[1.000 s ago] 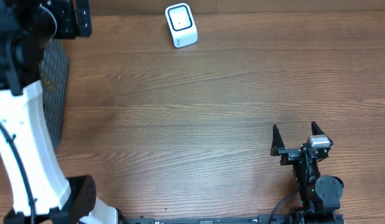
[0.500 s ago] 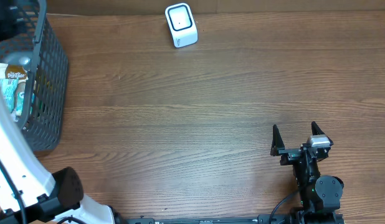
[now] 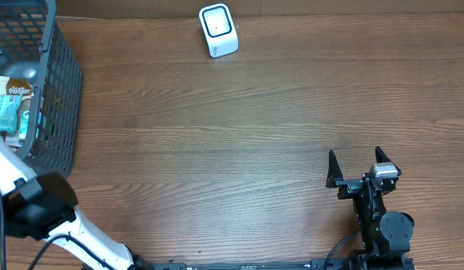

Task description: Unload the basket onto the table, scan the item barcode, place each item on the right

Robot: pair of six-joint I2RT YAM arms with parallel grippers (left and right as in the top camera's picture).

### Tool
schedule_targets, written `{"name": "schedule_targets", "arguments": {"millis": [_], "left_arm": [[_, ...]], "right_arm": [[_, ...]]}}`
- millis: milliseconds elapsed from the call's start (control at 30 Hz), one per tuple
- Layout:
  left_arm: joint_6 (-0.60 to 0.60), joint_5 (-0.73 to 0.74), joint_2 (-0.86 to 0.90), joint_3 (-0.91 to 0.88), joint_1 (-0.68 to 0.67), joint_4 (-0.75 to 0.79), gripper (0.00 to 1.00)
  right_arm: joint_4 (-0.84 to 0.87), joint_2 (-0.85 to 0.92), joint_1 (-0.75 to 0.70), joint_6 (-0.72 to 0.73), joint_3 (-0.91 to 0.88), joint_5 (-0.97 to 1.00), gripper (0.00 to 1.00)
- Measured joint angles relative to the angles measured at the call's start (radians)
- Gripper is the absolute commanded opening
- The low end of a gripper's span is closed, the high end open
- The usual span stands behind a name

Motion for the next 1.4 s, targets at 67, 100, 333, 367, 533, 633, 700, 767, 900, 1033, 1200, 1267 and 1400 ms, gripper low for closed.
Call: {"name": "schedule_targets", "arguments": {"millis": [67,100,333,367,533,633,700,767,900,1033,1200,1267,1400], "left_arm": [[0.0,0.007,0.025,0.0,0.0,-0.003,1.0],[0.0,0.013,0.033,0.0,0.0,-0.005,1.0],[0.005,0.031,0.073,0.0,0.0,-0.045,1.0],[0.005,0.032,0.075,0.0,0.0,-0.046,0.99],[0.006,0.032,0.075,0.0,0.0,-0.133,1.0],[0.008,0.028,0.075,0.0,0.0,-0.203,0.99],[0.008,0.027,0.075,0.0,0.001,-0.231,1.0],[0.007,0.025,0.075,0.0,0.003,-0.243,0.99],[0.008,0.015,0.075,0.0,0.02,-0.289,0.99],[0.008,0.008,0.075,0.0,0.032,-0.296,1.0],[0.008,0.008,0.075,-0.002,0.034,-0.304,0.99],[0.008,0.008,0.075,-0.013,0.034,-0.302,1.0],[0.008,0.003,0.075,-0.072,0.034,-0.283,1.0]], "right_arm": [[0.0,0.0,0.0,0.0,0.0,0.0,1.0],[0.0,0.0,0.0,0.0,0.0,0.0,1.0],[0.0,0.0,0.0,0.0,0.0,0.0,1.0],[0.0,0.0,0.0,0.0,0.0,0.0,1.0],[0.0,0.0,0.0,0.0,0.0,0.0,1.0],[0.0,0.0,0.0,0.0,0.0,0.0,1.0],[0.0,0.0,0.0,0.0,0.0,0.0,1.0],[0.001,0.0,0.0,0.0,0.0,0.0,1.0],[0.0,0.0,0.0,0.001,0.0,0.0,1.0],[0.0,0.0,0.0,0.0,0.0,0.0,1.0],[0.0,0.0,0.0,0.0,0.0,0.0,1.0],[0.0,0.0,0.0,0.0,0.0,0.0,1.0],[0.0,0.0,0.0,0.0,0.0,0.0,1.0]]}}
